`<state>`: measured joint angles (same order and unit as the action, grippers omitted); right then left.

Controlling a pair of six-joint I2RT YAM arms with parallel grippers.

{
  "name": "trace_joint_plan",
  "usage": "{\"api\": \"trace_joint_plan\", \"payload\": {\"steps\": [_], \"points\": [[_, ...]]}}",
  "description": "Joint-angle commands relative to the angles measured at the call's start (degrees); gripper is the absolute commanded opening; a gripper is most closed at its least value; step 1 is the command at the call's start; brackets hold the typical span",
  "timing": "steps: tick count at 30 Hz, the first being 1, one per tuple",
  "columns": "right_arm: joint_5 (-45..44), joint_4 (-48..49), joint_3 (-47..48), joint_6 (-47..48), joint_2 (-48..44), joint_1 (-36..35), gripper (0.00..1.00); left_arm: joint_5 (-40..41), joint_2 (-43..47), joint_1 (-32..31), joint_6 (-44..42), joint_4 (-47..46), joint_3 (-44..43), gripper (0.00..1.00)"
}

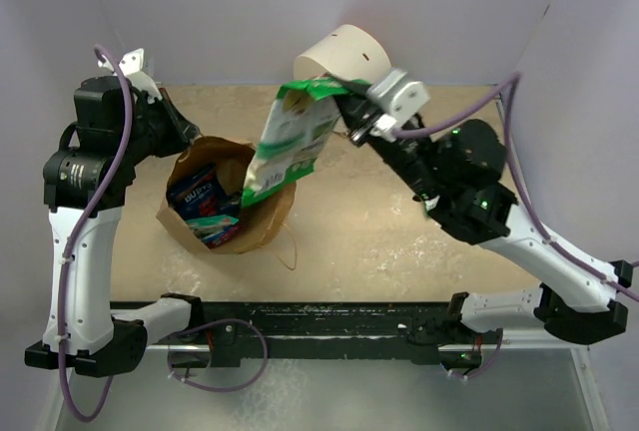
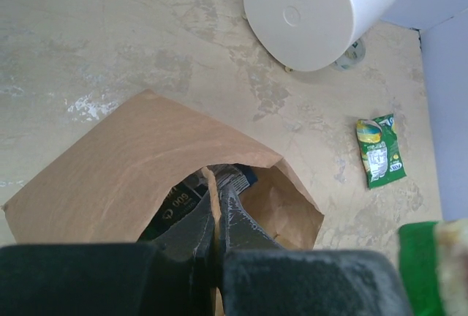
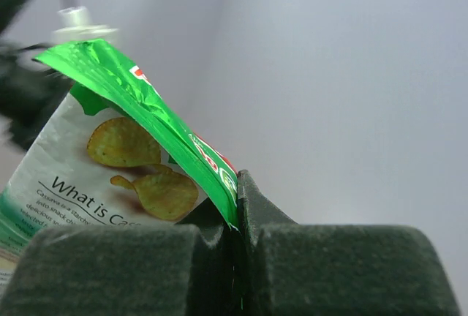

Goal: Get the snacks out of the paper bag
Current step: Take out the snack from the paper bag, then place the snack at the center of the board.

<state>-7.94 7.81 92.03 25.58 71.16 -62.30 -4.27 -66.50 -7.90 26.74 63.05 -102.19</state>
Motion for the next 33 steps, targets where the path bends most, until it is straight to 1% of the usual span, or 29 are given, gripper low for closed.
{"api": "trace_joint_plan", "payload": {"steps": [1, 4, 5, 6, 7, 10, 11, 13, 16, 18, 20, 22, 25, 27, 30, 33], "points": [[-26.2, 9.2, 0.5, -0.6, -2.4, 0.1, 0.0, 0.7, 1.5, -0.1, -1.2, -3.4, 0.5, 0.0], [-46.5, 13.2, 0.6, 5.4, -0.1, 1.2, 0.0, 0.4, 1.8, -0.1, -1.1, -3.4, 1.0, 0.0], [-49.9, 13.5, 0.4, 7.0, 0.7, 3.0, 0.0, 0.4, 1.8, -0.1, -1.1, -3.4, 1.0, 0.0], [-51.3, 11.0, 0.5, 6.8, 1.3, 5.0, 0.0, 0.4, 1.9, -0.1, -1.1, -3.4, 1.0, 0.0], [-51.5, 6.6, 1.0, 3.3, 1.6, 7.3, 0.0, 0.3, 1.9, -0.1, -1.1, -3.3, 1.0, 0.0], [-46.5, -11.4, 2.5, -12.7, 2.6, 14.8, 0.0, 0.1, 1.9, -0.1, -1.1, -3.3, 1.1, 0.0], [-45.0, -15.6, 2.3, -17.1, 3.0, 16.5, 0.0, -0.1, 1.9, -0.1, -1.1, -3.3, 1.0, 0.0], [-41.5, -22.2, 1.0, -24.2, 3.8, 18.8, 0.0, -0.3, 2.0, -0.1, -1.1, -3.3, 1.0, 0.0], [-37.8, -28.6, -0.6, -33.3, 5.1, 20.6, 0.0, -0.6, 2.1, -0.1, -1.0, -3.2, 1.3, 0.0], [-36.0, -31.5, -1.1, -40.0, 6.1, 21.7, 0.0, -0.7, 2.2, -0.1, -1.0, -3.2, 1.5, 0.0], [-32.6, -34.1, -1.0, -49.2, 7.2, 23.2, 0.0, -0.9, 2.3, -0.1, -0.9, -3.3, 1.7, 0.0], [-30.0, -35.3, -1.1, -55.3, 8.9, 24.5, 0.0, -1.3, 2.2, -0.1, -0.8, -3.3, 1.8, 0.0], [-27.8, -39.3, 0.9, -66.6, 12.5, 26.3, 0.0, -1.7, 2.4, -0.1, -0.7, -3.4, 1.9, 0.0], [-22.6, -40.2, 1.3, -73.4, 14.6, 28.3, 0.0, -2.0, 2.6, -0.2, -0.7, -3.4, 2.0, 0.0], [-15.5, -39.1, -1.9, -83.5, 16.0, 31.5, 0.0, -2.2, 2.9, -0.2, -0.8, -3.4, 2.0, 0.0], [-9.4, -38.5, -8.7, -93.8, 15.9, 36.1, 0.0, -2.2, 3.1, -0.2, -0.7, -3.4, 2.0, 0.0]]}}
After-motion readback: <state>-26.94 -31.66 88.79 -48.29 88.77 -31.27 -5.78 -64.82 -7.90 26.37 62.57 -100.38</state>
